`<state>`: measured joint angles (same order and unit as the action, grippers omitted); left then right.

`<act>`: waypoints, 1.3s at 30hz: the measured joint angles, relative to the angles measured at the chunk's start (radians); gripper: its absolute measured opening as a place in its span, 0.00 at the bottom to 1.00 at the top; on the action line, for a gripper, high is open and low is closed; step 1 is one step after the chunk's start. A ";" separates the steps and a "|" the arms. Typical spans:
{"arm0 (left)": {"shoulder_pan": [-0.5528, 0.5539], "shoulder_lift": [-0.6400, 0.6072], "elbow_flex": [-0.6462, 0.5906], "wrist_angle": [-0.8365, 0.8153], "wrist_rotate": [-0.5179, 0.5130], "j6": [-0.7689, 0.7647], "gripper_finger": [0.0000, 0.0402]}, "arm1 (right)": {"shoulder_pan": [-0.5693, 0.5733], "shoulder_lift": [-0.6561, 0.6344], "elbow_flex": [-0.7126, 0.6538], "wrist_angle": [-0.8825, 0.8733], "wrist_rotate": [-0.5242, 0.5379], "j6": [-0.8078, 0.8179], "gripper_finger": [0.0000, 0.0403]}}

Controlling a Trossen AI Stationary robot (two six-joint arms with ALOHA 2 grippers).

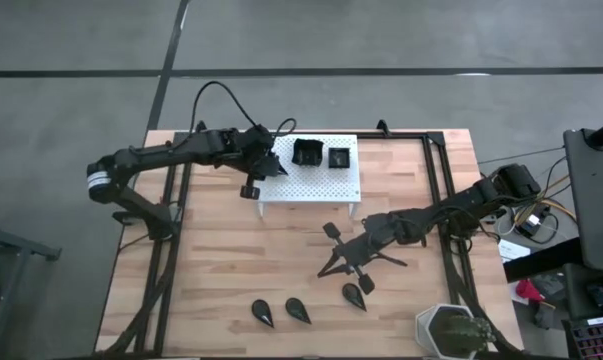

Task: Pick & Place Mini shaped plates
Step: Put the drop shaped plate on the shelf, then stack the drop shaped plate on top of the drop shaped plate on the shelf

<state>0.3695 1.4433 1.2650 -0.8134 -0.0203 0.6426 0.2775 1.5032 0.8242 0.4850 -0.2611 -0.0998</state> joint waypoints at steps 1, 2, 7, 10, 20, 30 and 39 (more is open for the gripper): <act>0.000 -0.001 0.003 0.000 -0.001 -0.001 0.00 | 0.000 0.000 0.000 -0.001 0.000 0.000 0.02; 0.000 -0.002 0.007 0.001 0.000 -0.005 0.00 | 0.000 0.000 0.000 -0.002 0.000 0.000 0.02; 0.000 -0.005 0.017 0.006 -0.001 -0.009 0.00 | 0.000 0.000 0.000 -0.002 0.000 0.000 0.02; 0.000 -0.005 0.017 0.019 -0.005 -0.017 0.00 | 0.000 0.000 0.000 -0.003 0.000 0.001 0.02; 0.000 -0.005 0.011 0.028 -0.028 -0.048 0.00 | 0.000 0.000 -0.002 -0.003 0.000 0.003 0.02; -0.014 -0.005 0.008 0.001 -0.031 -0.069 0.06 | 0.000 0.000 -0.003 -0.003 0.000 0.003 0.02; -0.026 -0.015 0.024 -0.004 -0.061 -0.073 0.11 | 0.000 0.000 -0.008 -0.003 0.000 0.003 0.02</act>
<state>0.3439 1.4286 1.2888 -0.8173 -0.0812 0.5692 0.2775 1.5036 0.8162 0.4825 -0.2607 -0.0964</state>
